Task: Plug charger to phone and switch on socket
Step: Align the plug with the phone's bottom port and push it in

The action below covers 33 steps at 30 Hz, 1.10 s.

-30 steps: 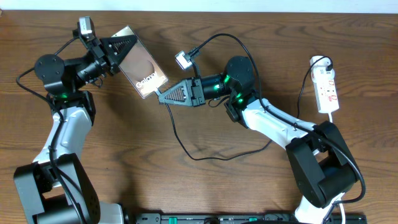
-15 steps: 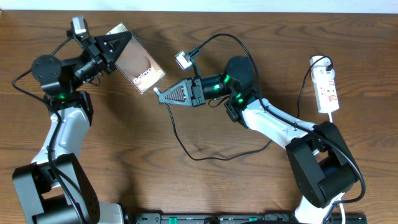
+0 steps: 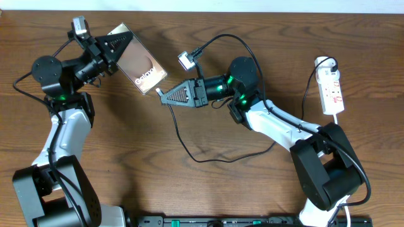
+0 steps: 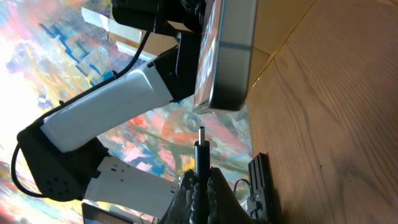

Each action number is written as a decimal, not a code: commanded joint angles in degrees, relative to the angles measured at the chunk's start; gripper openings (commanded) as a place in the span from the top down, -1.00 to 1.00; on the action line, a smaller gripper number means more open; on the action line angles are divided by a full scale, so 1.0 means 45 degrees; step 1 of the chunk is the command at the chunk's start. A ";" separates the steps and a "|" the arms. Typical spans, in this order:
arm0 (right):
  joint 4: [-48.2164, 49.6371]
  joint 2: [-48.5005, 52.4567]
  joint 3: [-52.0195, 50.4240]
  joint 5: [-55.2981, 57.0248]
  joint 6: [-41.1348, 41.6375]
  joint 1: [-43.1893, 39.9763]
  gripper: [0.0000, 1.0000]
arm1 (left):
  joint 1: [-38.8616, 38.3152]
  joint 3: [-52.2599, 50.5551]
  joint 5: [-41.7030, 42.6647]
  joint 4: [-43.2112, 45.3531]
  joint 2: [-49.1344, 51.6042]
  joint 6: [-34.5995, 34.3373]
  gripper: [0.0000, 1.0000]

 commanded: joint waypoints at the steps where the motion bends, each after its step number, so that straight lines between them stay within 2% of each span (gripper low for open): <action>1: 0.0029 0.0126 0.0083 0.0185 0.0155 0.0039 0.98 | 0.0029 0.0131 0.0262 0.0204 -0.0214 -0.0146 0.85; 33: 0.0034 0.0126 0.0083 0.0374 0.0248 0.0039 0.98 | -0.0194 0.0126 0.0976 0.0204 -0.0214 0.0141 0.85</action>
